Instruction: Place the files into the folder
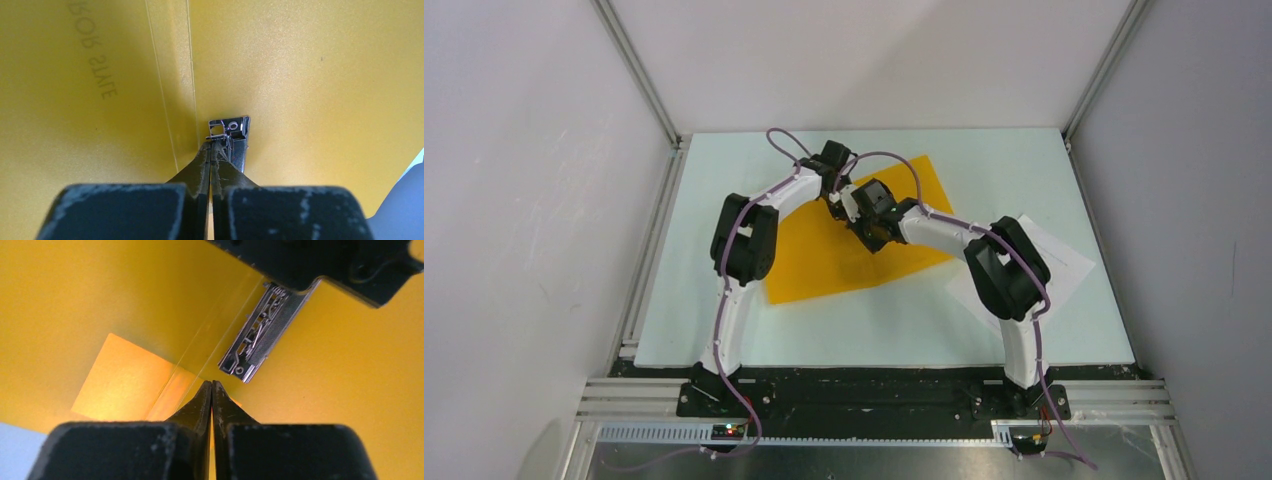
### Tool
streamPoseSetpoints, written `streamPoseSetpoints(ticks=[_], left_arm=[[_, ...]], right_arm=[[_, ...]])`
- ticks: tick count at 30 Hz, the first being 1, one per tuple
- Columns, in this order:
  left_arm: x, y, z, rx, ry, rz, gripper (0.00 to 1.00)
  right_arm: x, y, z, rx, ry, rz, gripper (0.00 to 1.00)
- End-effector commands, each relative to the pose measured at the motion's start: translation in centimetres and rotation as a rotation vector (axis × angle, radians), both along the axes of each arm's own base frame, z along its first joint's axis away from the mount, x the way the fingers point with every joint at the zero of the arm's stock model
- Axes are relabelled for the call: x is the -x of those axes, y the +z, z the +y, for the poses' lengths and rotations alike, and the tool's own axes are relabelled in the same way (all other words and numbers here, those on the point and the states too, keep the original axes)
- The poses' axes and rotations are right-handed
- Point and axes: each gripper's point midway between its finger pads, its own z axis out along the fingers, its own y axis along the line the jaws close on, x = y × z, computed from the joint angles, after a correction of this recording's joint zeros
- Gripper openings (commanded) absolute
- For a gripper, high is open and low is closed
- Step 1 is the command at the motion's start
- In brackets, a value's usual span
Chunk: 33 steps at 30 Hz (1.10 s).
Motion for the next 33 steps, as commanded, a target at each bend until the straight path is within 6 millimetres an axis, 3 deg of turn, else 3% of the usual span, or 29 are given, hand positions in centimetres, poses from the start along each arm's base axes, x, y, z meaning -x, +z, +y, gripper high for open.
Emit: streamPoseSetpoints(ticks=[1,13,25,33], left_arm=[[1.0,-2.1,0.0,-0.011,0.01,0.057,0.0],[1.0,-2.2,0.2,0.004,0.051,0.081,0.0],[1.0,-2.2,0.2,0.003,0.062,0.085,0.0],[1.0,-2.2,0.2,0.003,0.067,0.085,0.0]], right_arm=[[-4.7,3.6,1.4,-0.081,-0.09,-0.174,0.01],[-5.5,3.2,2.0,-0.09,-0.12,-0.2,0.0],[-3.7,0.8,1.9,-0.062,-0.12,-0.099,0.0],[-2.9,0.3,1.8,-0.047,-0.112,-0.064,0.04]])
